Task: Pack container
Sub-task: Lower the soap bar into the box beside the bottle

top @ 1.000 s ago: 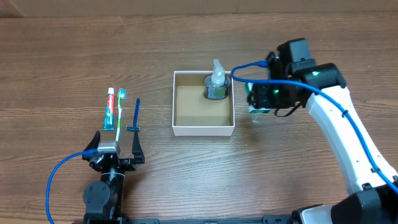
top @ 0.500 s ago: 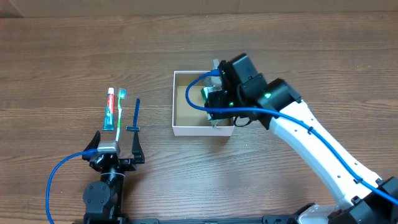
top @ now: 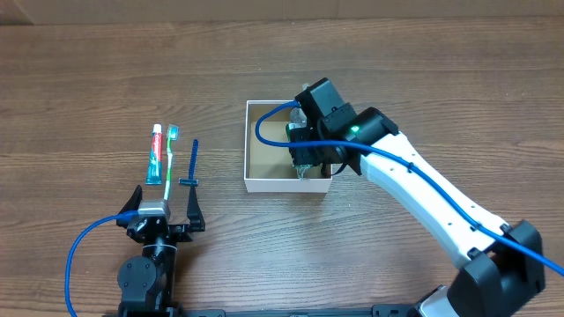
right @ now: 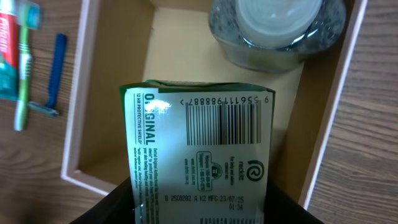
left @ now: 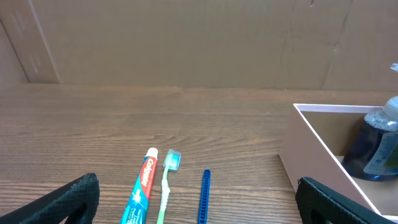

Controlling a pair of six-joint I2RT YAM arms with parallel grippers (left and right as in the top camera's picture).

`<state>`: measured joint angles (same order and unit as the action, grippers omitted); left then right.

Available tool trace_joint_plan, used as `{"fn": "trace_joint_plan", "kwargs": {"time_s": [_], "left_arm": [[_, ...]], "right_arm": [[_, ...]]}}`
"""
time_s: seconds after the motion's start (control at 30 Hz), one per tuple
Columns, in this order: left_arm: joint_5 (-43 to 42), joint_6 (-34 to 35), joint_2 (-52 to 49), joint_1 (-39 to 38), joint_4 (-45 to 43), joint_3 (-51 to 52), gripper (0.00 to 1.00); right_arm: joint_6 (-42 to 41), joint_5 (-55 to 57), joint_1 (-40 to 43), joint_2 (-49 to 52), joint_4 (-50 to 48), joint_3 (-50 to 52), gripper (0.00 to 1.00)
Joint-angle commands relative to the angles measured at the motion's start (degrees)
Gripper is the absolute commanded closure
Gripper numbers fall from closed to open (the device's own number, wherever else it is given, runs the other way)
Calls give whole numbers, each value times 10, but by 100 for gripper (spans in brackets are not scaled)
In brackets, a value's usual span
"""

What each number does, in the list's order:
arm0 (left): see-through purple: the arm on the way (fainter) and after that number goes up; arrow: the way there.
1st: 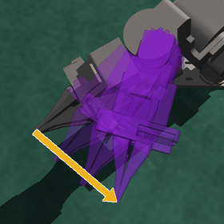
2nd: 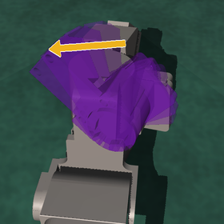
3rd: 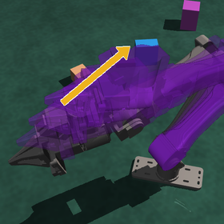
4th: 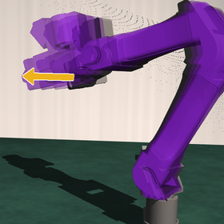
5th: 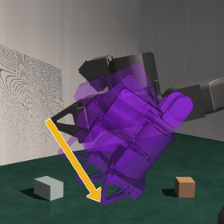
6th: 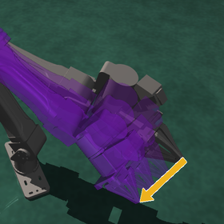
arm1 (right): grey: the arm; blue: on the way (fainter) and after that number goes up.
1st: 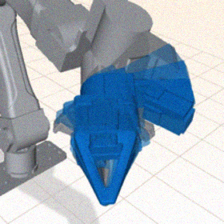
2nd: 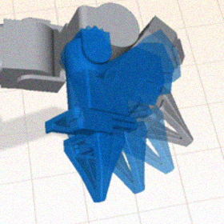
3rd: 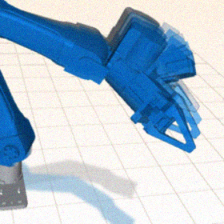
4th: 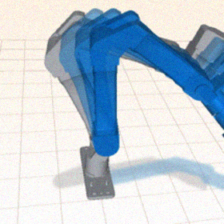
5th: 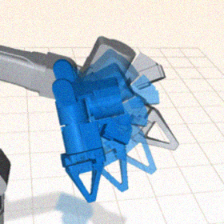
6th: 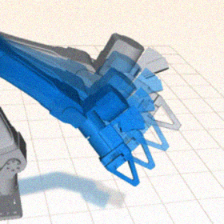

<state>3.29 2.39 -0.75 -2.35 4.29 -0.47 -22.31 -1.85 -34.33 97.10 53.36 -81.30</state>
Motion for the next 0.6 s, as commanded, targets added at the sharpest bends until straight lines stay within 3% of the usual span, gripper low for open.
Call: {"fn": "trace_joint_plan", "kwargs": {"time_s": [0.0, 0.47, 0.57], "left_arm": [[3, -7, 4, 5, -2, 2, 0], [3, -7, 4, 5, -2, 2, 0], [3, -7, 4, 5, -2, 2, 0]], "right_arm": [[-5, 32, -1, 25, 0, 0, 53], [-4, 70, 0, 47, 7, 0, 51], [-4, 70, 0, 47, 6, 0, 46]]}}
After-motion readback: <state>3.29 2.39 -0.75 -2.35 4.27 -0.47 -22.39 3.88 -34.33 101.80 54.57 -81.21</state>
